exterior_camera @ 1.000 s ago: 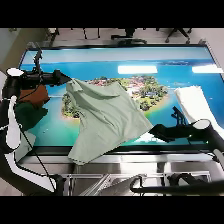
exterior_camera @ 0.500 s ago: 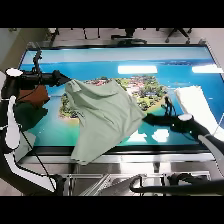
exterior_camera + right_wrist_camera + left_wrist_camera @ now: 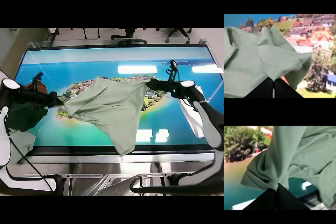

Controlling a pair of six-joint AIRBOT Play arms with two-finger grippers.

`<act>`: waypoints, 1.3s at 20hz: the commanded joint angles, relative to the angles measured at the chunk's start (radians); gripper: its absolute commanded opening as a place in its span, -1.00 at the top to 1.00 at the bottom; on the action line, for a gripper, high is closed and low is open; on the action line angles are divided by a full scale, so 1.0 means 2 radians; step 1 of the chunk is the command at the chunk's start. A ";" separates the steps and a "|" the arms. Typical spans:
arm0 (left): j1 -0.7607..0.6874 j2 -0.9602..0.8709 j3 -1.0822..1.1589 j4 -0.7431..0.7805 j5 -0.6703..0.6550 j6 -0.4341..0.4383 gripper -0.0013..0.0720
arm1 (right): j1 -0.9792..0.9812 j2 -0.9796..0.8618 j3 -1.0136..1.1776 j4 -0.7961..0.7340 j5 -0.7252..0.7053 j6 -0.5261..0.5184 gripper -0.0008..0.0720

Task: Fold the shirts.

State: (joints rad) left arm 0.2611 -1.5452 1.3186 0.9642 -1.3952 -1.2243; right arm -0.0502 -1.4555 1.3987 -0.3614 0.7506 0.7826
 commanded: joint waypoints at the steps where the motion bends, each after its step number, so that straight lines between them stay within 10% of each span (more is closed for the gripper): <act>1: 0.003 0.034 -0.083 0.046 0.021 -0.013 0.93 | 0.014 -0.069 0.083 -0.001 0.030 0.009 0.93; 3: 0.004 0.034 -0.093 0.045 0.054 -0.013 0.92 | 0.013 -0.066 0.083 0.000 0.050 0.009 0.89; 5: 0.004 0.034 -0.090 0.044 0.082 -0.013 0.90 | 0.008 -0.062 0.083 0.013 0.079 0.009 0.07; 6: 0.004 0.034 -0.086 0.045 0.090 -0.012 0.39 | 0.008 -0.064 0.083 0.026 0.087 0.009 -0.39; 7: 0.004 0.034 -0.078 0.046 0.092 -0.013 -0.65 | 0.008 -0.067 0.083 0.035 0.094 0.017 -0.49; 8: 0.005 0.034 -0.066 0.046 0.092 -0.013 -0.95 | 0.008 -0.070 0.083 0.045 0.101 0.035 -0.49; 19: 0.047 0.034 -0.022 0.089 -0.043 -0.005 -0.95 | -0.046 0.057 0.012 -0.234 0.335 0.204 -0.45; 26: 0.047 0.034 -0.090 0.040 0.052 0.025 -0.95 | 0.023 0.195 -0.302 -0.223 0.213 0.211 -0.45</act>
State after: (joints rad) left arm 0.3546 -1.4776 1.1812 1.0946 -1.3777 -1.2022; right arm -0.0662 -1.1629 1.0092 -0.7944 1.2995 1.1858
